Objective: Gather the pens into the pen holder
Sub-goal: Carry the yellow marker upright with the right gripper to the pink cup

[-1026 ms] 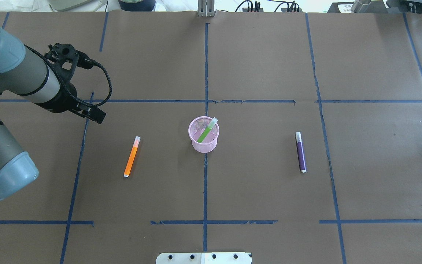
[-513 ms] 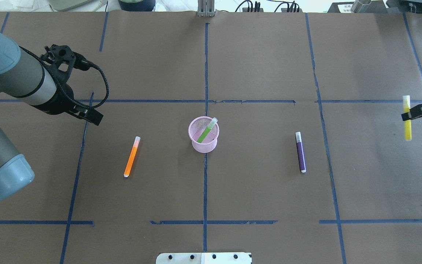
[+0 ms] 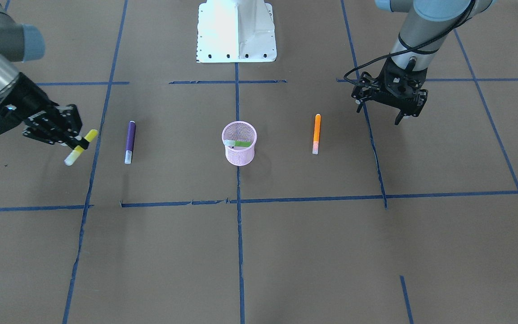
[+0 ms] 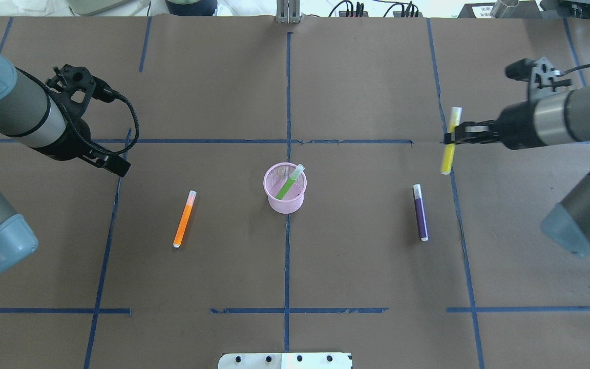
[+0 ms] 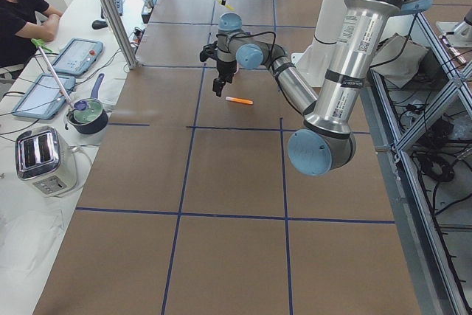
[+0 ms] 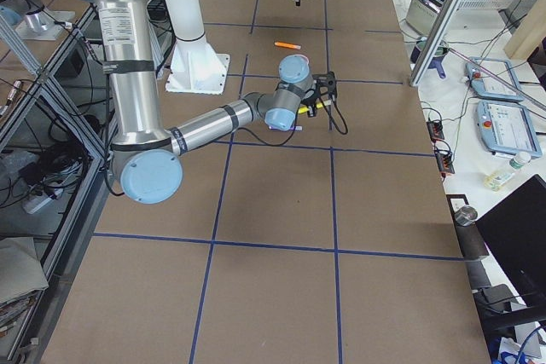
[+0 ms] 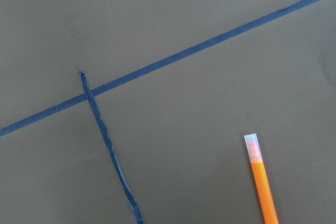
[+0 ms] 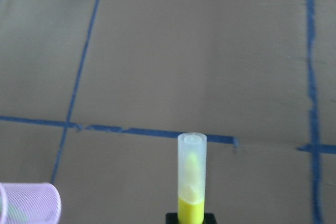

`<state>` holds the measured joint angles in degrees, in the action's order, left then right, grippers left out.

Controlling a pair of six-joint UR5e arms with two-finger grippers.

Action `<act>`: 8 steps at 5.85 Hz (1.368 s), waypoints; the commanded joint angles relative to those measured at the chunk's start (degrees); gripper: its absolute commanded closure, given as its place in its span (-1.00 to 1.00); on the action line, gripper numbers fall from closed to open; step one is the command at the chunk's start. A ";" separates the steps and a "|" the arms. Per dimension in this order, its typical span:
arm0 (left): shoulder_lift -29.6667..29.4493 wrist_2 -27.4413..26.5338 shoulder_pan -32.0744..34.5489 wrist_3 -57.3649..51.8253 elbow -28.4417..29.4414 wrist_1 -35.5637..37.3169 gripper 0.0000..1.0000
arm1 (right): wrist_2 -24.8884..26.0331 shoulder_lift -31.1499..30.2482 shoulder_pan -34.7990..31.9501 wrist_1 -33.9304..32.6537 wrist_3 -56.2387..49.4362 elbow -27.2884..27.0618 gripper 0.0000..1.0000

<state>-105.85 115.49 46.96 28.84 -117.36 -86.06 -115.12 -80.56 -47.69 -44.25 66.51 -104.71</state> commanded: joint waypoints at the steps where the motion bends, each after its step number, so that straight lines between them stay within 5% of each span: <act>1: 3.00 0.26 2.59 -3.79 -0.15 0.01 -1.00 | 23.08 9.15 15.10 -2.40 9.32 0.20 1.00; 3: 6.78 0.35 6.37 -3.52 0.20 0.36 -1.00 | 46.45 17.86 26.29 -11.69 11.54 0.73 1.00; 7: 6.79 0.44 6.47 -3.00 0.03 0.45 -1.00 | 53.39 21.22 29.48 -12.09 16.99 5.46 0.97; 8: 6.79 0.35 6.47 -3.00 0.03 0.45 -1.00 | 53.51 21.41 29.50 -12.26 16.81 5.48 -0.28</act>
<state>-99.06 115.90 53.43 25.82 -117.31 -85.61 -62.55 -59.59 -18.58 -56.40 83.43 -99.85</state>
